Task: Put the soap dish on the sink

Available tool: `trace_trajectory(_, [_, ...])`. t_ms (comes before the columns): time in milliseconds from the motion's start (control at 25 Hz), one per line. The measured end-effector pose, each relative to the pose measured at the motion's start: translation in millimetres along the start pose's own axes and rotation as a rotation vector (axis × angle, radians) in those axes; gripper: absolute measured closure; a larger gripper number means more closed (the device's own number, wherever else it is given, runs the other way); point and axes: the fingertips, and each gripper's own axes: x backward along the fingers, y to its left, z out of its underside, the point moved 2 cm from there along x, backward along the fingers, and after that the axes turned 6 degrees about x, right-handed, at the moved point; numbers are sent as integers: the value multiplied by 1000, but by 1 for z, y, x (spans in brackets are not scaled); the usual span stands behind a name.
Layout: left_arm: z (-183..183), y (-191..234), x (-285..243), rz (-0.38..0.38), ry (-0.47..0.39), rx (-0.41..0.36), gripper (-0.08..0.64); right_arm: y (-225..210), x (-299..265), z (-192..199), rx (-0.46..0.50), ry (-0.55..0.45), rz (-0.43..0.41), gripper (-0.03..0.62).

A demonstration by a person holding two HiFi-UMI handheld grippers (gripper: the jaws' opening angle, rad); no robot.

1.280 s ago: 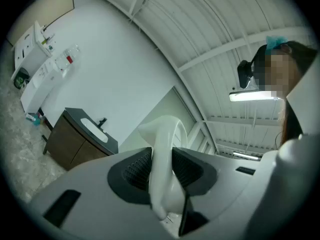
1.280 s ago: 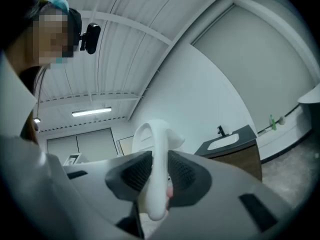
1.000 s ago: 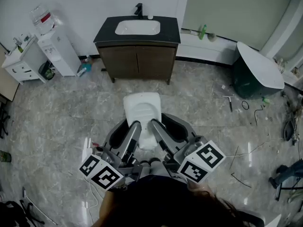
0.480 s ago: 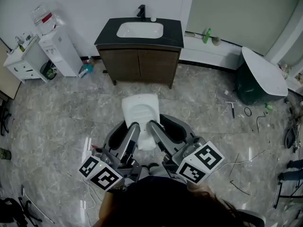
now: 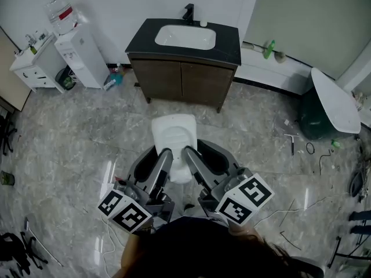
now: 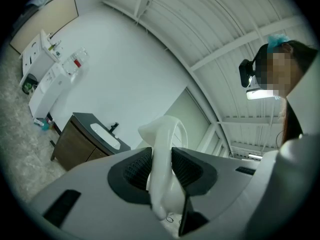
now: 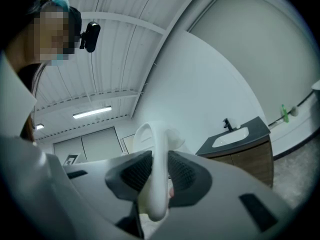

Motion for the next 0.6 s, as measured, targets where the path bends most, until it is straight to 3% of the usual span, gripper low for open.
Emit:
trace_trajectory(360, [-71,80,-53,22,-10,11,430,-34,-113,-14,22,6,12,480])
trace_trajectory(600, [-151,146,-93,20,-29,12,430,-52,-221,-36,29,5,-1,480])
